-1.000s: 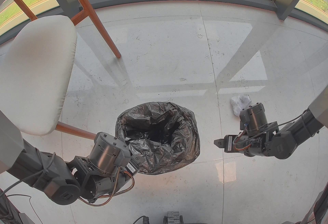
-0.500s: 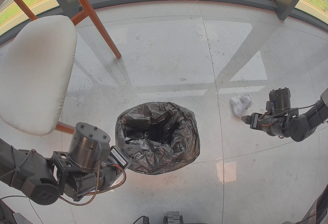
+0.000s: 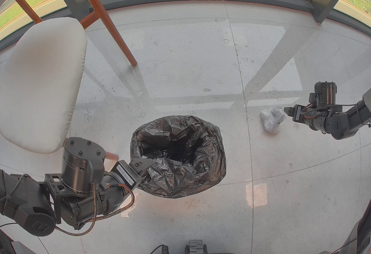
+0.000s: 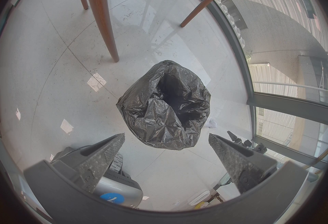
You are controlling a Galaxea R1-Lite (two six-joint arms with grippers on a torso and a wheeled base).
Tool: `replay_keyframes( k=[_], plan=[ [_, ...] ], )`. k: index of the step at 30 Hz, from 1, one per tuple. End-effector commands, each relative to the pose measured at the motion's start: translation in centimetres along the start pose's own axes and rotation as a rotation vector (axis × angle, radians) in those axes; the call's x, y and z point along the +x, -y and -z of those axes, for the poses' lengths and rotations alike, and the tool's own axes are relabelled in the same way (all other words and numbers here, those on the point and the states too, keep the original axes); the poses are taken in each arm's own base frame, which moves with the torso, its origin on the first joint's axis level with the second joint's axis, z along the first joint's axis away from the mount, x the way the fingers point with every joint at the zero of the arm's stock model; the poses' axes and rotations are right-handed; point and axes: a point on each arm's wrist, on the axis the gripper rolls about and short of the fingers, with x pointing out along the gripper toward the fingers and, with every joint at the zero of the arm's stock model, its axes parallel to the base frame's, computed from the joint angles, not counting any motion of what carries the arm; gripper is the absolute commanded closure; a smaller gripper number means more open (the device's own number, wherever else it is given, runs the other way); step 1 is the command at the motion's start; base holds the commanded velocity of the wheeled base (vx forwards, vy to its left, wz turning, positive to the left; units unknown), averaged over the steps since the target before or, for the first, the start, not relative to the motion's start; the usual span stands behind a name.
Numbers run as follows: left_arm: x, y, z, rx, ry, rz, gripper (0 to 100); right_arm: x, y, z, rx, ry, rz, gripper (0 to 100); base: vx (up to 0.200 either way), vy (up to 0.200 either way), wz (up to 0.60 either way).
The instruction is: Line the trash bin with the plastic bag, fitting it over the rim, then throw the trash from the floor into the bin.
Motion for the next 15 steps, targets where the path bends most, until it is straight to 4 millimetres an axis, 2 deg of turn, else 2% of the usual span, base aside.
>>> replay_keyframes(
  k=[1,10,11,12,15],
  plan=[
    [-0.4,-0.7,0.2,0.016,0.004,0.016,0,3.9,-0.2,0.0,0.000,0.007,0.001,0,0.000,0.000,0.00],
    [-0.6,-0.9,0.2,0.012,0.005,0.019,0,10.0,-0.8,0.1,0.008,0.043,-0.006,0,0.000,0.000,0.00],
    [-0.7,-0.9,0.2,0.012,0.006,0.020,0,10.1,-0.8,0.0,0.009,0.046,-0.006,0,0.000,0.000,0.00],
    [-0.6,-1.0,0.2,0.014,0.005,0.017,0,11.2,-0.9,0.1,0.008,0.043,-0.006,0,0.000,0.000,0.00],
    [-0.6,-0.9,0.2,0.013,0.007,0.018,0,12.4,-1.0,0.2,0.009,0.028,-0.001,0,0.000,0.000,0.00]
  ],
)
